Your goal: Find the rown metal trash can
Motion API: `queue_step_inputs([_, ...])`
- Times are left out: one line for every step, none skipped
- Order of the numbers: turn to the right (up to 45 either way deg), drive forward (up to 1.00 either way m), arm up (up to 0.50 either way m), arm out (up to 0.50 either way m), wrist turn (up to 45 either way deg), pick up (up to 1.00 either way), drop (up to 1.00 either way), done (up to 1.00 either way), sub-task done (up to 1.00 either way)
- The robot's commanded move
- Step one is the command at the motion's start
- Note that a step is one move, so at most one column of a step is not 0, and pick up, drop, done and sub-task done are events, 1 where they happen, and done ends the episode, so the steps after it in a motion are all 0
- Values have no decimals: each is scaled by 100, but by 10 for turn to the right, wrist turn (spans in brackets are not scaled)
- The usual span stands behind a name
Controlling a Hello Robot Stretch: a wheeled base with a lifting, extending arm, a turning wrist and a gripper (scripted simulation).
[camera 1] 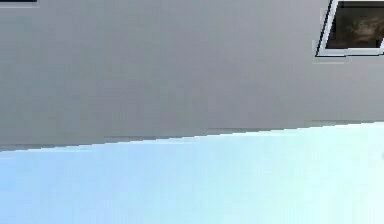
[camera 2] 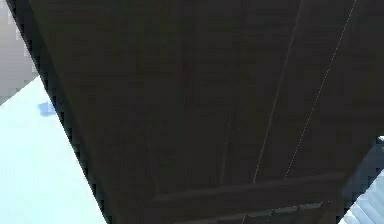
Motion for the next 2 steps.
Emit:
queue_step_inputs([0, 30, 0, 0, 0, 0, 0, 0, 0])
queue_step_inputs([360, 0, 0, 0, 0, 0, 0, 0, 0])
